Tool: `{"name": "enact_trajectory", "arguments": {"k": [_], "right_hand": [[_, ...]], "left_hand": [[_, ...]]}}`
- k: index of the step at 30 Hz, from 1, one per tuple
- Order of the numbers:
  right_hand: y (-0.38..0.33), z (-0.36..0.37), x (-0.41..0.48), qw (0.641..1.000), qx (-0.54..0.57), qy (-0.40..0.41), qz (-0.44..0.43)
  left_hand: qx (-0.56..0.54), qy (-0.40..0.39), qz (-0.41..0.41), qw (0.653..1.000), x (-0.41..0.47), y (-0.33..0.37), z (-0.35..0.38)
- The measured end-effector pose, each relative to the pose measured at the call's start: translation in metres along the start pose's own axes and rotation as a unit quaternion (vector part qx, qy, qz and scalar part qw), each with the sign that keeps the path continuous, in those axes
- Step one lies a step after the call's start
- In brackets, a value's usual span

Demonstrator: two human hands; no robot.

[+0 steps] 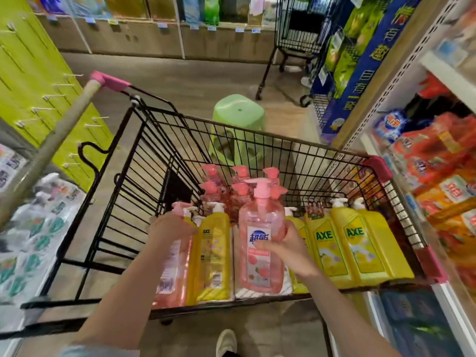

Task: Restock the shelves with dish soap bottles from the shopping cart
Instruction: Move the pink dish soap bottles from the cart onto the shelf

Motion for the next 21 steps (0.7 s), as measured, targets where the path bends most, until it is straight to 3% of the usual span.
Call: {"name": "enact_trajectory", "arguments": {"k": [5,9,12,17,21], "right_hand": [[0.014,0.003,0.007,1.000,0.000,0.013,0.026],[0.025,0.002,0.013,0.999,-0.021,0.004,0.038],[0.037,0.000,0.018,0.998,-0.010,0.035,0.052],[0.035,-0.009,0.008,0.995,0.009,0.089,0.050],[0.017,-0.019,-0.017,0.988,0.076,0.130,0.025]], "left_hand": [[-0.011,-0.015,-0.025,1.000,0.060,-0.019,0.031],[0.028,-0.036,0.045,0.998,-0.019,0.020,-0.010],[-0.016,-0.032,0.057,0.998,-0.045,0.030,-0.021],[-0.141,0.025,0.090,0.986,-0.066,0.024,-0.032],[-0.190,0.093,0.203,0.956,-0.101,0.041,-0.054]]}}
Point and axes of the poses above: each hand's wrist, its own x-axis towards the middle knuckle, its own z-axis out of the palm, y = z × x, the point moved 1 cm from there along x, towards the middle knuckle, and after that the axes turned 6 degrees about -x, right-handed, at the moved point
